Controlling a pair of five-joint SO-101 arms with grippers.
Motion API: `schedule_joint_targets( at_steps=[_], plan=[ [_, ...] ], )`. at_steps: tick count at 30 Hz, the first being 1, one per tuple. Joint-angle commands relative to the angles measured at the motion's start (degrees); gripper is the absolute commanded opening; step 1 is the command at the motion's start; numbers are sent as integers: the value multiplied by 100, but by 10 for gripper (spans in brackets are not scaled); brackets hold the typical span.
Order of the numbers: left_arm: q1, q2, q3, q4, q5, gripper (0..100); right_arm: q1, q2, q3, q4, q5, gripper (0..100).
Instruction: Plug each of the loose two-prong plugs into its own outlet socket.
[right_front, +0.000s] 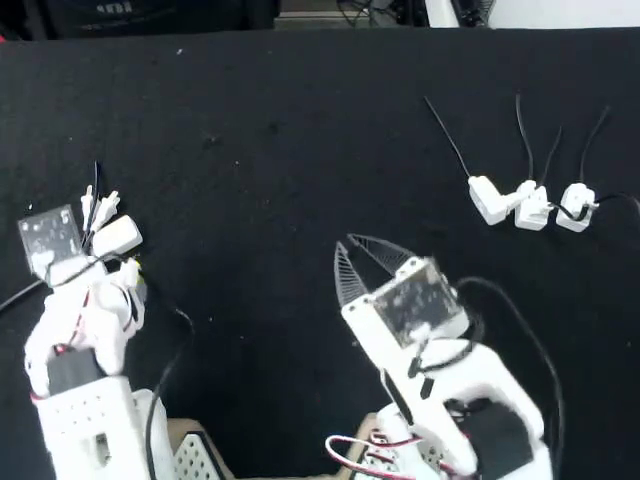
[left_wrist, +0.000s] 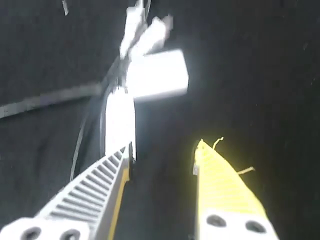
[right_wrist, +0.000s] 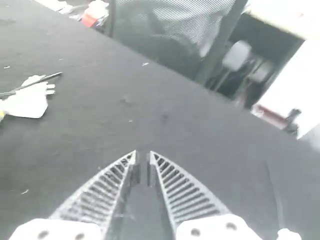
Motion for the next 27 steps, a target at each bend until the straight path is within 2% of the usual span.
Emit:
schedule_joint_targets(
  at_steps=[1, 5, 8, 19, 24, 27],
  plan=[
    [-57, 1512, -804, 97, -44, 213, -352, 1543, -549, -9, -237, 40],
    [-66, 2365, -796, -598, -88, 216, -703, 2721, -488, -387, -273, 40],
    [-251, 2796, -848, -1143, -316, 274, -879, 3222, -259, -870, -273, 40],
    [-778, 3947, -910, -2497, -1503, 285, -1354, 3670, 1543, -3393, -273, 40],
    [-787, 4721, -1024, -3112, -1354, 285, -1415, 3670, 1771, -3613, -273, 40],
    [-822, 5081, -1138, -3112, -1363, 280, -1415, 3670, 1780, -3596, -273, 40]
  ],
)
